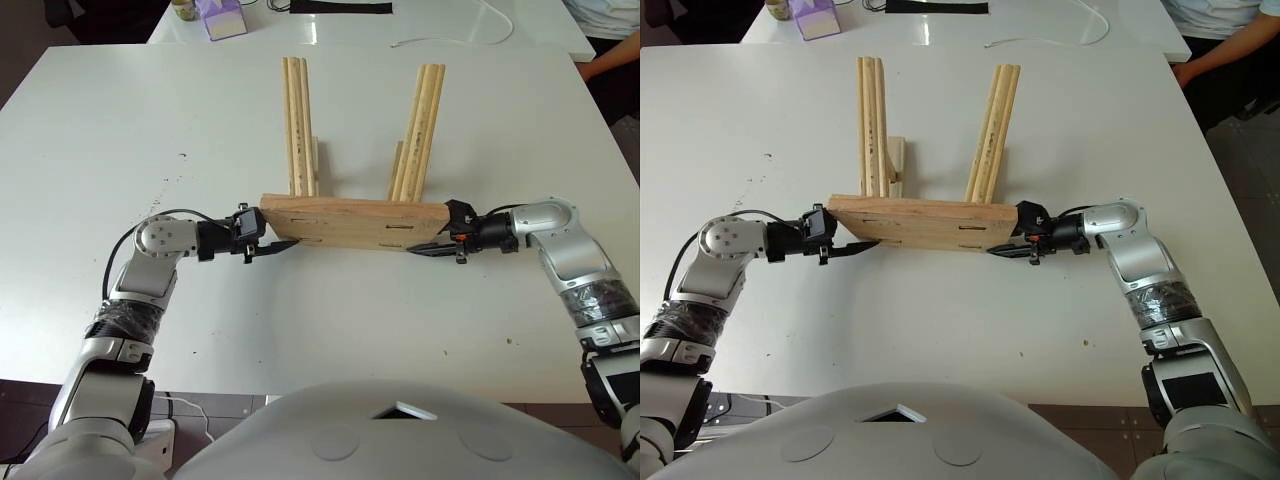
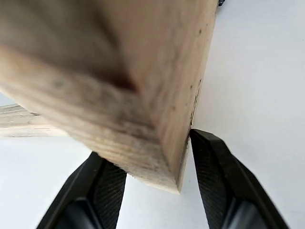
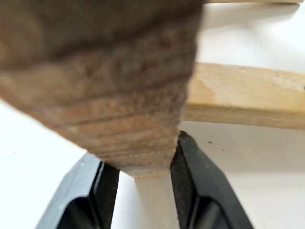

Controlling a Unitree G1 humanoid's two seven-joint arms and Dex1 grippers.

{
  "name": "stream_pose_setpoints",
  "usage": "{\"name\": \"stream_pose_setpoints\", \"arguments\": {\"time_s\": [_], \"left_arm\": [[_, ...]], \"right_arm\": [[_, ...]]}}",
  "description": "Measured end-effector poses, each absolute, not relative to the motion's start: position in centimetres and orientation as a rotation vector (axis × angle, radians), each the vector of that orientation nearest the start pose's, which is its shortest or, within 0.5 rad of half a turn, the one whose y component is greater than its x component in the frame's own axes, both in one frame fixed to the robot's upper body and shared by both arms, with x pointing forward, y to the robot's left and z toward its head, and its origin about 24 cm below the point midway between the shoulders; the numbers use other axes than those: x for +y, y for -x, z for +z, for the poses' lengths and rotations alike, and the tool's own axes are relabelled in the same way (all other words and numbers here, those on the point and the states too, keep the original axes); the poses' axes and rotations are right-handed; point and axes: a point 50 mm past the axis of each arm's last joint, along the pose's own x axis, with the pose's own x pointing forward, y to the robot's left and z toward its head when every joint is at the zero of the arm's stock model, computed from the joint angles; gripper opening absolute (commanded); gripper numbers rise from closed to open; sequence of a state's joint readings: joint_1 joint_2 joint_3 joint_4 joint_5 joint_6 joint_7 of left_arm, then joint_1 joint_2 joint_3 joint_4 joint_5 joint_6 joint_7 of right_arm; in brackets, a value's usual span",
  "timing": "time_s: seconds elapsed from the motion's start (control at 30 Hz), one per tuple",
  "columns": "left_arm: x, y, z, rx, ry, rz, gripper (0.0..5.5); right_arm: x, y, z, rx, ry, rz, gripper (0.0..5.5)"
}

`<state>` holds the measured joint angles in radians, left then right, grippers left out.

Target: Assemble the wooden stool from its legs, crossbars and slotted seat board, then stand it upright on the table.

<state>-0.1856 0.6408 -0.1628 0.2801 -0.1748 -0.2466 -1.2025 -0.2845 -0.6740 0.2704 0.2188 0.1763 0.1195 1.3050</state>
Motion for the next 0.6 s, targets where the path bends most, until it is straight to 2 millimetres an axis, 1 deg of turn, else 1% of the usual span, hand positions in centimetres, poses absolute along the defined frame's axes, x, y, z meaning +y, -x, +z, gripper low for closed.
{"name": "stream_pose_setpoints", "arguments": {"time_s": [0.07,0.13,0.23,0.33,0.47,0.53,0.6], "left_arm": [[21.1,-24.6,5.5,0.227,-0.475,-1.310,1.79],[21.2,-23.9,6.0,0.270,-0.405,-1.345,1.65],[21.2,-23.2,7.6,0.300,-0.262,-1.369,1.64],[21.3,-22.4,9.3,0.287,-0.079,-1.380,1.64],[21.6,-21.4,11.0,0.193,0.173,-1.369,1.64],[21.4,-21.3,11.8,0.109,0.292,-1.339,1.64],[21.2,-21.4,12.7,0.013,0.409,-1.289,1.64]], "right_arm": [[-19.6,-25.5,5.3,0.502,0.374,1.407,1.41],[-19.7,-25.0,5.6,0.529,0.334,1.421,1.41],[-20.4,-24.4,7.4,0.556,0.210,1.429,1.41],[-21.2,-23.6,9.3,0.581,0.076,1.432,1.41],[-21.9,-23.1,11.6,0.539,-0.109,1.461,1.41],[-22.0,-22.9,12.1,0.512,-0.201,1.461,1.41],[-21.6,-22.7,12.0,0.474,-0.293,1.454,1.41]]}}
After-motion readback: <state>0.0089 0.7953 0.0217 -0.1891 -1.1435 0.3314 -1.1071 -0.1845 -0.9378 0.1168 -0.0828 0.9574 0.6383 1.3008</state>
